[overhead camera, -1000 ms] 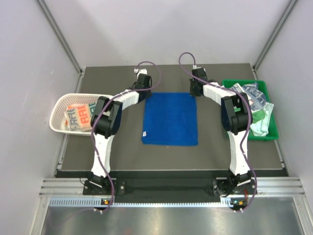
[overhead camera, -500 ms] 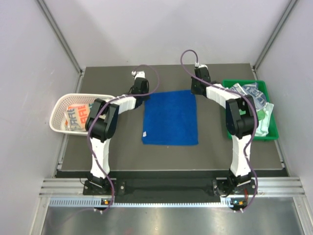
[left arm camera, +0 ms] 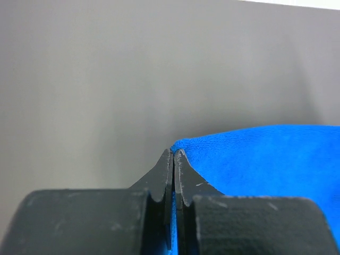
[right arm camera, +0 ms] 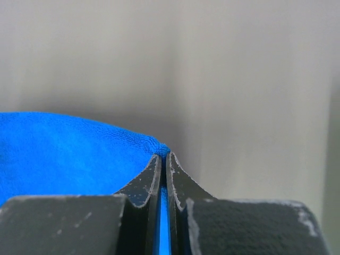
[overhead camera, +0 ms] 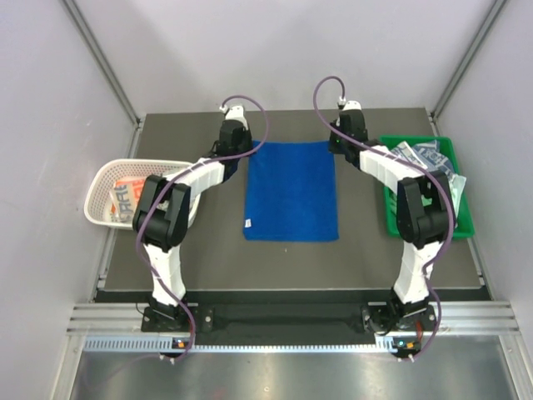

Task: Fold and stack the towels
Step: Fold the towel

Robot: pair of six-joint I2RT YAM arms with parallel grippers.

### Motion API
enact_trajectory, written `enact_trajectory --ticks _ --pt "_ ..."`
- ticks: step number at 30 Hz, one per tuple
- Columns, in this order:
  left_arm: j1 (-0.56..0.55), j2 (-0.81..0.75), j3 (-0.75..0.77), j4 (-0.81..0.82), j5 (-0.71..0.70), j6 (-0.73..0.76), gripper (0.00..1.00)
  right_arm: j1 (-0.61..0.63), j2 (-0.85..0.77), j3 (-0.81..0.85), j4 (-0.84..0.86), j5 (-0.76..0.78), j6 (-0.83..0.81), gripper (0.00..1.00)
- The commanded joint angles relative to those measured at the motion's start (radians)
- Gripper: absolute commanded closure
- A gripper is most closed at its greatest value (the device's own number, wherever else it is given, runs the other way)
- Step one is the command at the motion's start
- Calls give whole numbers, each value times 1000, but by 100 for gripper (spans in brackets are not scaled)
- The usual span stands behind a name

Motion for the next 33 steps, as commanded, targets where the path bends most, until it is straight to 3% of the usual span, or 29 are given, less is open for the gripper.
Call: enact_trajectory --ticks 1,13,22,33 --pt "5 -85 -17 71 44 18 100 -7 -86 -20 71 0 -17 100" --pt "5 -242 -130 51 77 23 100 -11 -254 -207 143 -17 15 100" --pt "4 -380 -290 48 126 -11 100 -11 -432 -449 205 -51 80 100" --pt "-6 -486 -462 66 179 -75 100 -7 -562 -596 188 -90 121 100"
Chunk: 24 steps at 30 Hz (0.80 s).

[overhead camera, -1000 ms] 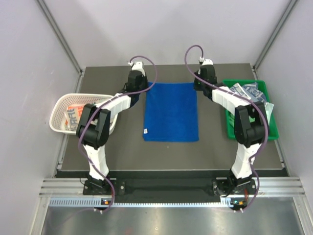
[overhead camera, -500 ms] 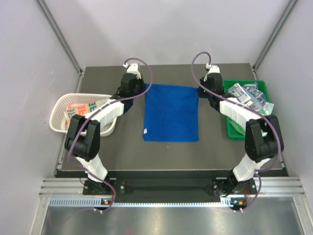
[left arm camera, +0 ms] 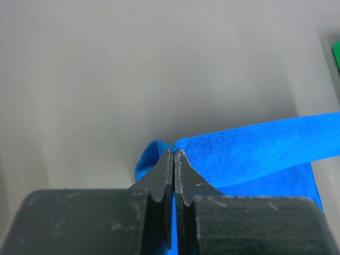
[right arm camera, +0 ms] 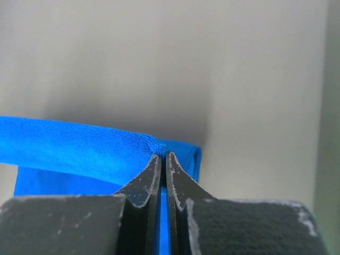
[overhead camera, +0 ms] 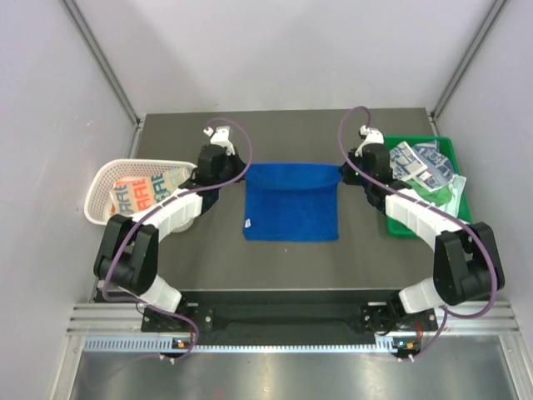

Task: Fold and stack the towels
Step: Fold the towel

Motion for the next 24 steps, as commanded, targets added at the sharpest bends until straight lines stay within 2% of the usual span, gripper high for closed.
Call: enact_trajectory --ticks 1,15,24 --pt "-4 -70 -61 52 15 -40 100 4 -66 -48 43 -24 35 100" --pt "-35 -131 -296 65 10 -145 100 30 -129 -273 86 -81 107 100" --pt "-38 -214 -308 -14 13 -134 100 33 -229 -326 52 -81 106 100"
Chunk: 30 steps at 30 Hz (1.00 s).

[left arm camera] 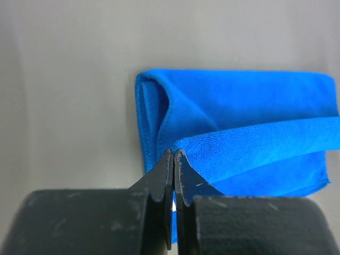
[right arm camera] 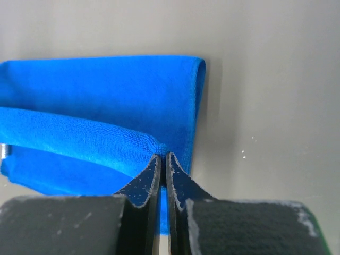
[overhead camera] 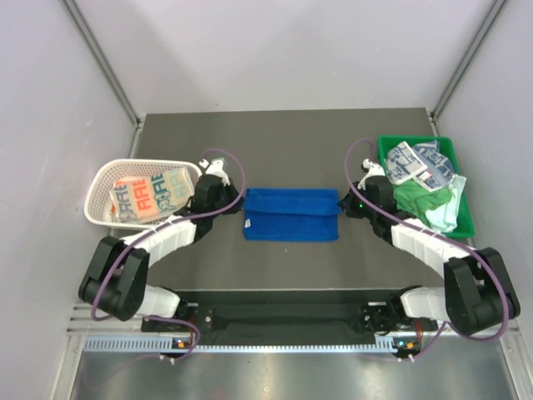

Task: Fold and stack the towels
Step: Fold the towel

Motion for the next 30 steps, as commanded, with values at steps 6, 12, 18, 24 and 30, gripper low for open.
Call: enact_trajectory --ticks 6,12,18,24,30 --pt "-9 -45 -45 -6 13 -1 100 9 -77 -50 43 14 -1 100" --pt "-24 -24 -91 16 23 -17 100 8 -71 -114 81 -4 25 100" --pt "-38 -1 -112 20 26 -30 91 8 -80 -151 98 -25 37 93" --pt "-40 -36 -114 -33 -12 -57 75 9 -129 -161 71 -62 41 81" --pt "-41 -96 -72 -154 -75 -82 77 21 -239 -183 -9 -70 37 76"
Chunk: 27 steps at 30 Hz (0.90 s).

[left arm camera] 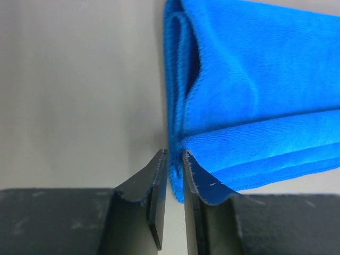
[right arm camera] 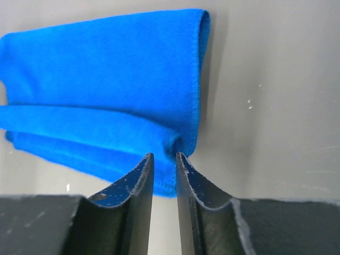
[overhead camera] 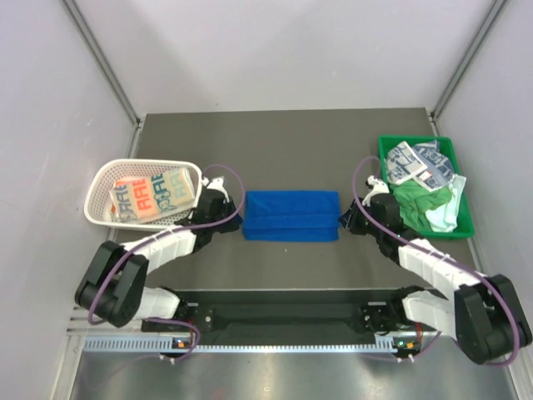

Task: Fold and stack the towels
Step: Fold the towel

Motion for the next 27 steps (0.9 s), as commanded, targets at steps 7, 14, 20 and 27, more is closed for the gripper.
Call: enact_trajectory --ticks 7,14,20,27 --pt "-6 -143 77 -225 -91 -45 79 18 -189 2 -147 35 -14 70" --pt "-41 -47 229 -217 9 -52 76 27 -56 114 -118 55 -24 69" --pt "-67 172 338 -199 47 -65 76 28 80 180 -43 69 -15 70" --pt "-99 271 353 -208 64 -71 78 57 179 191 -9 66 -3 71"
